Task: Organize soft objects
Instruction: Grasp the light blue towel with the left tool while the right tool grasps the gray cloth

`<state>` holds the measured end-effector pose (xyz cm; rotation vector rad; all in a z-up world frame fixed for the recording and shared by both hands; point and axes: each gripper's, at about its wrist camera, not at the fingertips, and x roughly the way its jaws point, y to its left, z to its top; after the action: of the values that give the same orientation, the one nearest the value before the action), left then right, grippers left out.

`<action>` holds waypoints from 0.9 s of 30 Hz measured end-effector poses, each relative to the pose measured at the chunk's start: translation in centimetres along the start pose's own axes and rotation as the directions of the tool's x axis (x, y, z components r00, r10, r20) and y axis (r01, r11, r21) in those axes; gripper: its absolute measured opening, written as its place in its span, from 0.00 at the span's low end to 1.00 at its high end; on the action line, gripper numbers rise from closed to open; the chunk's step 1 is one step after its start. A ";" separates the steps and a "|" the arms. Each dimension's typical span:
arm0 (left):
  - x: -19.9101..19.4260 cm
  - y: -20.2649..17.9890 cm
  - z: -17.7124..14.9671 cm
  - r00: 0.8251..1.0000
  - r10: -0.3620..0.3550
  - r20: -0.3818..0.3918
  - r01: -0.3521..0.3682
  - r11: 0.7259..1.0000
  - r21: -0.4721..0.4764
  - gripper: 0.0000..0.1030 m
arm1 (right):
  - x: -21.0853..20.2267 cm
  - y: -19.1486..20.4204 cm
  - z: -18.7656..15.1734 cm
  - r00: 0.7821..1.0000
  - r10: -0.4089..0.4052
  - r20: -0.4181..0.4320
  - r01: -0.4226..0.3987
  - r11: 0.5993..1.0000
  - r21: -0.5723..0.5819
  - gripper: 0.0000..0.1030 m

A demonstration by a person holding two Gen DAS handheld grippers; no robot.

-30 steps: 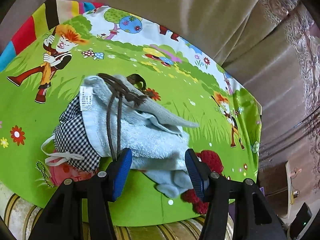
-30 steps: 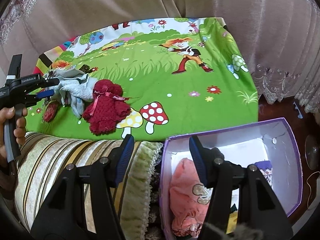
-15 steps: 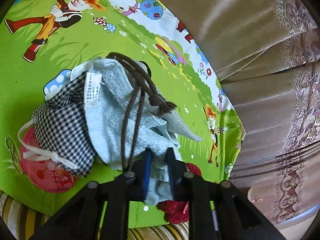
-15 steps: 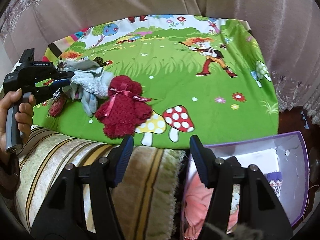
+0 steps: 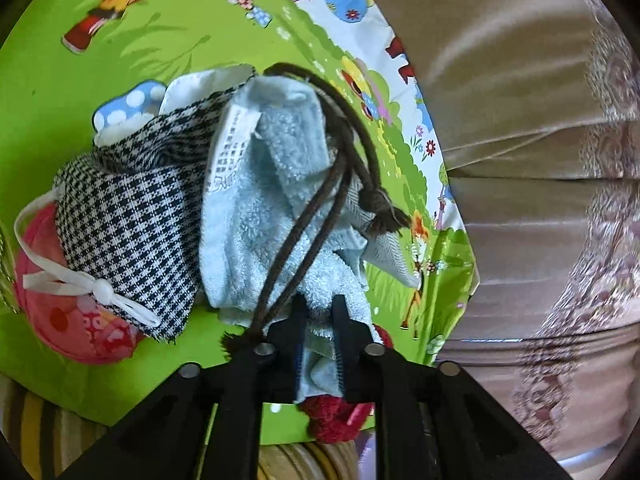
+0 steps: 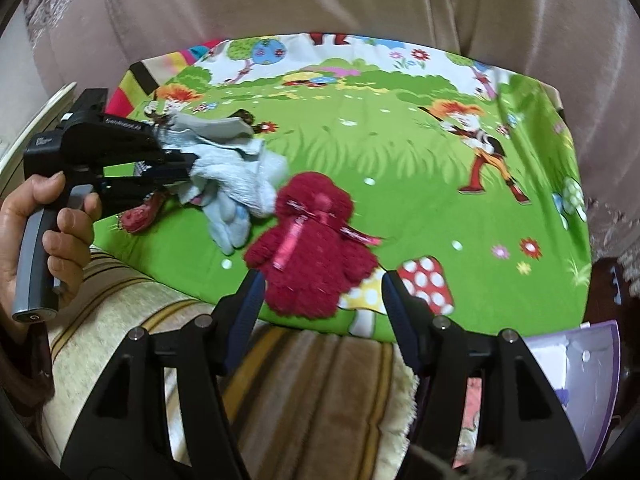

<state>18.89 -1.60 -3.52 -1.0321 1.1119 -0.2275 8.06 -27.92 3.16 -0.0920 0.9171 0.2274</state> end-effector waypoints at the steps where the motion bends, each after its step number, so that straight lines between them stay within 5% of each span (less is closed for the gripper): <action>1: -0.1 0.0 0.0 1.000 -0.008 0.003 0.008 1.000 -0.011 0.25 | 0.1 0.2 0.2 1.000 0.003 -0.001 -0.003 1.000 -0.006 0.63; 12: 0.2 -0.2 0.9 0.999 0.005 0.054 -0.003 0.999 -0.042 0.30 | 2.0 2.8 3.2 1.000 0.010 0.011 -0.009 0.996 -0.086 0.63; 15: -0.1 0.0 0.9 0.997 0.017 0.071 -0.017 1.000 0.001 0.09 | 2.6 3.8 4.4 1.000 0.016 0.024 -0.013 0.993 -0.119 0.63; 27: -3.8 0.9 -0.1 0.994 0.046 0.100 -0.057 0.992 0.111 0.06 | 6.0 8.9 10.2 0.994 0.100 0.040 -0.085 0.957 -0.278 0.63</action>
<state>16.75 1.15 -1.81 -0.9026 1.0247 -0.1949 17.37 -16.60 4.72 -0.3001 0.8322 0.4433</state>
